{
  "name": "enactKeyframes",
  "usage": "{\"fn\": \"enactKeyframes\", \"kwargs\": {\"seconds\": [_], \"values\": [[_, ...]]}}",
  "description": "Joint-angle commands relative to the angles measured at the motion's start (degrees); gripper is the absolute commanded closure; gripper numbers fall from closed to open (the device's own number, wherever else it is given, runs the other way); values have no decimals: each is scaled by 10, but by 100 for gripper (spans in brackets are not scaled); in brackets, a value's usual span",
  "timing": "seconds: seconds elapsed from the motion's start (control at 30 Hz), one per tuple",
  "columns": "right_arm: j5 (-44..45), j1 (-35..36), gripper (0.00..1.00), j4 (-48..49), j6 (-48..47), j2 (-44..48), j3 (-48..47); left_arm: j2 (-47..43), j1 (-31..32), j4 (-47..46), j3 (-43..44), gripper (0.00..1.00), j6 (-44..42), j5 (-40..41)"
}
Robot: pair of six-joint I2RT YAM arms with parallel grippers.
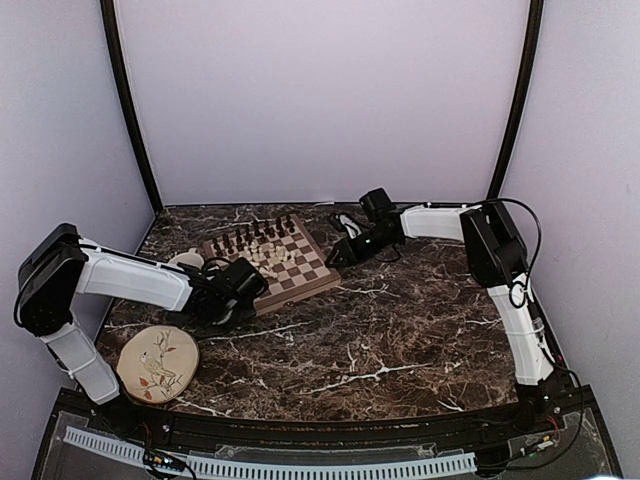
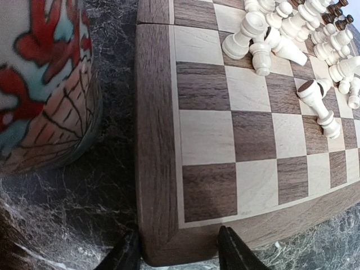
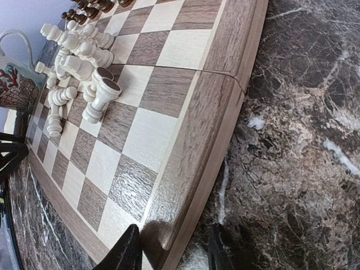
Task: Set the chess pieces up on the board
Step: Move the chessboard to the center of the board.
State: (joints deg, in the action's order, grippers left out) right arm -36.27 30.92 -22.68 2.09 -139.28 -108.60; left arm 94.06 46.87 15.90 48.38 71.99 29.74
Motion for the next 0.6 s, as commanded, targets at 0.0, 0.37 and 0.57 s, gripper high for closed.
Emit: {"fn": "enactKeyframes", "kwargs": {"seconds": [0.0,0.37,0.57], "values": [[-4,10,64,-12,-4,-17,-2,20,-6,-13,20,54,-25,-7],[-13,12,76,-14,-33,44,112,41,-3,-78,22,69,-119,-74],[-25,13,79,-33,-49,76,157,36,3,-154,-1,73,-199,-161]]}}
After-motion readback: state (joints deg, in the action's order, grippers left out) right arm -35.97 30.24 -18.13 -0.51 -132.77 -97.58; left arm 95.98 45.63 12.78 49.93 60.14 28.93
